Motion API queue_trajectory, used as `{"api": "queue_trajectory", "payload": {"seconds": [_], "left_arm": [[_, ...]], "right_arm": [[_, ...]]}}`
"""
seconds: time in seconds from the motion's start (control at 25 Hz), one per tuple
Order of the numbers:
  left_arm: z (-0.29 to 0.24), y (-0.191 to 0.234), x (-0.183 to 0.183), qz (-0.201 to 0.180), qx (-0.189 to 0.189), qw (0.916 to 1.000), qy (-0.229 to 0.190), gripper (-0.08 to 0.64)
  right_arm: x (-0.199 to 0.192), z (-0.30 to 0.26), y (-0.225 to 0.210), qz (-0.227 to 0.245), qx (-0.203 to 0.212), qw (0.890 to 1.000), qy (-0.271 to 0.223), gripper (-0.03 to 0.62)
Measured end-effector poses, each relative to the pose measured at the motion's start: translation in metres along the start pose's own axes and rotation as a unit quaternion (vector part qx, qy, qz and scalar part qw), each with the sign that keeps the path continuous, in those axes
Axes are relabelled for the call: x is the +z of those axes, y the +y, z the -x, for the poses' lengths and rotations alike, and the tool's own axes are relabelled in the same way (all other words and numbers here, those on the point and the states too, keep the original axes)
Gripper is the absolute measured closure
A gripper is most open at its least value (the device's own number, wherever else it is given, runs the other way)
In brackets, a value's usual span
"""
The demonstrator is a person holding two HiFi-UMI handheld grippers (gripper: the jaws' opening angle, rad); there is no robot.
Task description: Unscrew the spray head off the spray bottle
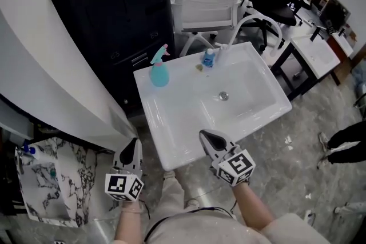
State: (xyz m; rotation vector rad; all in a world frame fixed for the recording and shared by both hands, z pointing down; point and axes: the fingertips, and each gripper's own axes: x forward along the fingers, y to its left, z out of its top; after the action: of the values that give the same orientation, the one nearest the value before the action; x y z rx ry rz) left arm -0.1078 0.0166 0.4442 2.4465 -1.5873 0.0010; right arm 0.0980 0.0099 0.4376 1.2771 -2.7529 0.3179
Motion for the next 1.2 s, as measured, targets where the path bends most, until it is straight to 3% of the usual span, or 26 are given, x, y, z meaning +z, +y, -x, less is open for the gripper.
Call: {"api": "queue_trajectory", "payload": {"seconds": [0.52,0.96,1.2], "left_arm": [[-0.054,0.039,0.005,0.004,-0.027,0.9996,0.009,0.552],[-0.106,0.059,0.011,0.002,-0.085,0.9963,0.014,0.552],[-0.133,0.059,0.016,-0.005,-0.108,0.9941,0.010,0.552]], "right_arm": [[0.010,-0.051,-0.020,-0.002,-0.026,1.000,0.007,0.588],[0.028,-0.100,-0.032,0.002,-0.048,0.999,0.013,0.586],[0.040,-0.128,-0.031,0.013,-0.038,0.999,0.017,0.586]]}}
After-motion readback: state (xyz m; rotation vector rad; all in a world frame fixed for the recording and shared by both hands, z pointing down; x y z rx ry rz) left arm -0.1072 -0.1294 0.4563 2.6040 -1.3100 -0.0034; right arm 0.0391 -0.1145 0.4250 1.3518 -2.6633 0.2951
